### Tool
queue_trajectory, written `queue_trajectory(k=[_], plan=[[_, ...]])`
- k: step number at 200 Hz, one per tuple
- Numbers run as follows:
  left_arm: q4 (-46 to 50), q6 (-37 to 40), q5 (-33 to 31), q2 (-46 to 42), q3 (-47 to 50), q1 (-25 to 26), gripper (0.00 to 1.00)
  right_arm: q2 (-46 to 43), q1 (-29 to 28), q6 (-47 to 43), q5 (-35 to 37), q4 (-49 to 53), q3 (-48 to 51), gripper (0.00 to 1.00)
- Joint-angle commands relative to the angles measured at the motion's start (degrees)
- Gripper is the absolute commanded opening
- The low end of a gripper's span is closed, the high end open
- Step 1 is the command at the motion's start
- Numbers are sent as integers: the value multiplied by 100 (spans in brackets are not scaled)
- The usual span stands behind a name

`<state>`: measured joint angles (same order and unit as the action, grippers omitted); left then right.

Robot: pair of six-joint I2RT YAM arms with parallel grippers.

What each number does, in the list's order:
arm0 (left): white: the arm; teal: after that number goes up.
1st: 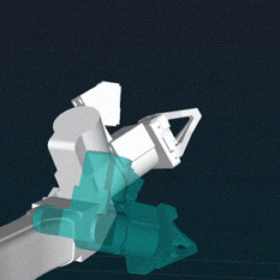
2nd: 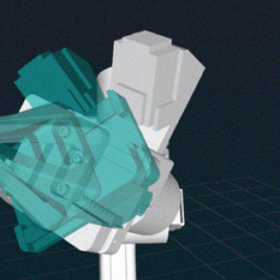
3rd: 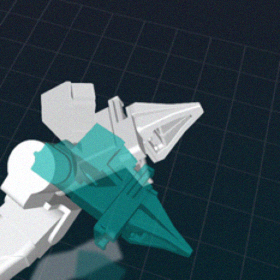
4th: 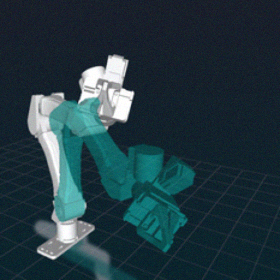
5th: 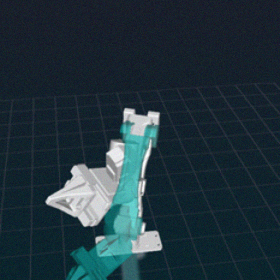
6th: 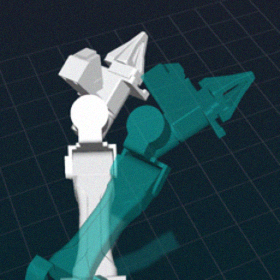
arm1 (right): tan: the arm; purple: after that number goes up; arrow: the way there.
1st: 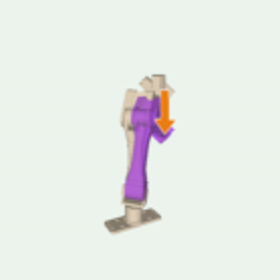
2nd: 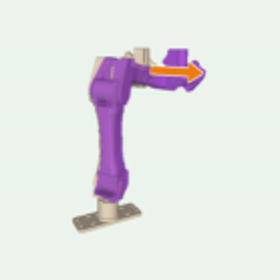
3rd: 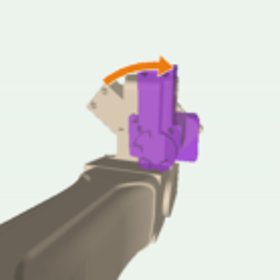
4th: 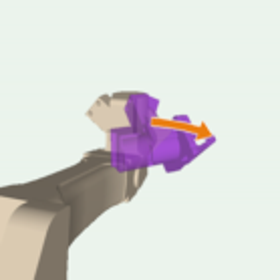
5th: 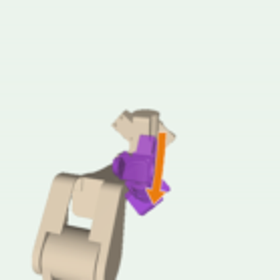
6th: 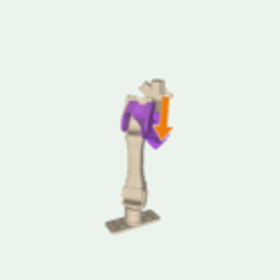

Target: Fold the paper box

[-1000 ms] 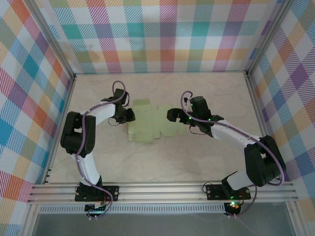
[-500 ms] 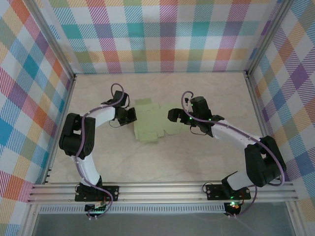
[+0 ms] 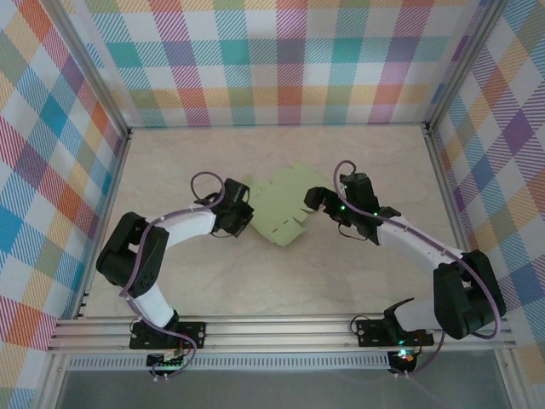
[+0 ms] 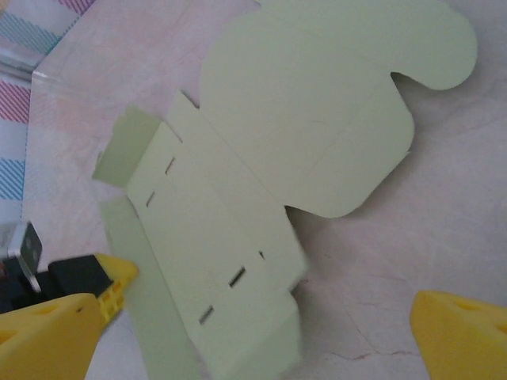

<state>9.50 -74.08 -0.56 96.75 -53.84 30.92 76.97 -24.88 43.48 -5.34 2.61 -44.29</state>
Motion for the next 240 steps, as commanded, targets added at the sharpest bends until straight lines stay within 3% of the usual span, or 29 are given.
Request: queue_trajectory(k=[1,17,37,52,78,94,123,156,213,240], plan=[[286,-1233,-713,-27,-238,302,37,-88,0,676,168,115,152,100],[553,-1068,-748,50,-381,317,64,-82,1,1064,292,247,229,99],[840,-778,-1220,-255,-168,310,84,-86,-68,1692,323,256,450,97],[1186,-323,-1831,-662,-83,310,99,-120,-246,2082,370,138,684,87],[1588,967,-2807,-1322,-74,297,100,-34,-680,2428,528,70,784,66],[1690,1542,-3154,-1636,-51,283,100,169,-891,2568,465,-108,771,60],[1596,2004,-3295,-2043,93,249,100,703,-1201,2757,359,-358,588,54],[1573,2165,-3241,-2192,145,239,100,1193,-1291,2783,148,-529,385,38],[1683,2549,-3317,-2335,246,226,100,1363,-1093,1833,61,117,-7,0],[2014,2494,-3609,-2477,240,171,100,1625,-530,379,-945,641,-540,0]])
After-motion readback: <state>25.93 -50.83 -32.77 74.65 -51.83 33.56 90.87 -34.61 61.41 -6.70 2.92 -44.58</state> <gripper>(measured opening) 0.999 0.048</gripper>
